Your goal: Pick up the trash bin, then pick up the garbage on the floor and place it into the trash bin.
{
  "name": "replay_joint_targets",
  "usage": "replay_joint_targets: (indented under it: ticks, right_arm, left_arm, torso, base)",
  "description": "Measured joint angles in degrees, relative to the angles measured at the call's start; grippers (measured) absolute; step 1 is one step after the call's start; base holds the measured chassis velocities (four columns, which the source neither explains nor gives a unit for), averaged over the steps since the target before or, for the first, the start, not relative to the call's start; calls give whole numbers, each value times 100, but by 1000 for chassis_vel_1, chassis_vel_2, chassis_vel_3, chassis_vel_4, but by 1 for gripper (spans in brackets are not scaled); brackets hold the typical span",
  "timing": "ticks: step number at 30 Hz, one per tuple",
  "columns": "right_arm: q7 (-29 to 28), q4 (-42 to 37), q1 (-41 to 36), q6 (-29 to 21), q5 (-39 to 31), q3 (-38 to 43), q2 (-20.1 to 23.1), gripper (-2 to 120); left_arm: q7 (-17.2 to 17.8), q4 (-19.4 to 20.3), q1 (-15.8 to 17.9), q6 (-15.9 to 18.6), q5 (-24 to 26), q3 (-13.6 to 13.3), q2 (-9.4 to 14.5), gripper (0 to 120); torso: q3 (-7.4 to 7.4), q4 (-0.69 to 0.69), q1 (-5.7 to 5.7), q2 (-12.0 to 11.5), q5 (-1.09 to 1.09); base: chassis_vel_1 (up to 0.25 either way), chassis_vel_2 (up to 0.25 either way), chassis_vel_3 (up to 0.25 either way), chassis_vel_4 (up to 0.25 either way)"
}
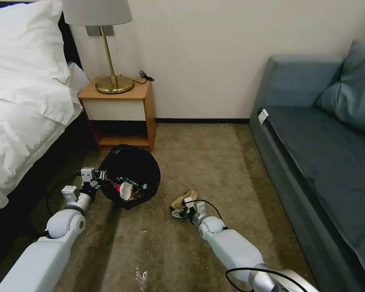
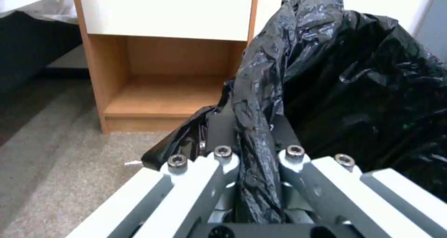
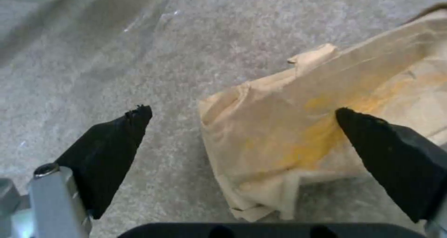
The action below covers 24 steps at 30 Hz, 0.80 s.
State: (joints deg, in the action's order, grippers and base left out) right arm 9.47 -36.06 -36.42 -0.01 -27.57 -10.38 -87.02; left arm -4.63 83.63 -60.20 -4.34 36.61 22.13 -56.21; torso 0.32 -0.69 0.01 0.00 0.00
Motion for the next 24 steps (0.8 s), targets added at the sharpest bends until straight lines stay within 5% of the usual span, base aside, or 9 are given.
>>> replay_joint_targets:
  ticks: [24]
  right_arm:
    - [507, 482, 123, 30, -160, 56, -79, 13]
  left_arm:
    - [-28, -157, 198, 2, 159, -178, -6, 4]
  torso:
    - [0, 0, 0, 0, 1]
  base:
    - [0, 0, 0, 0]
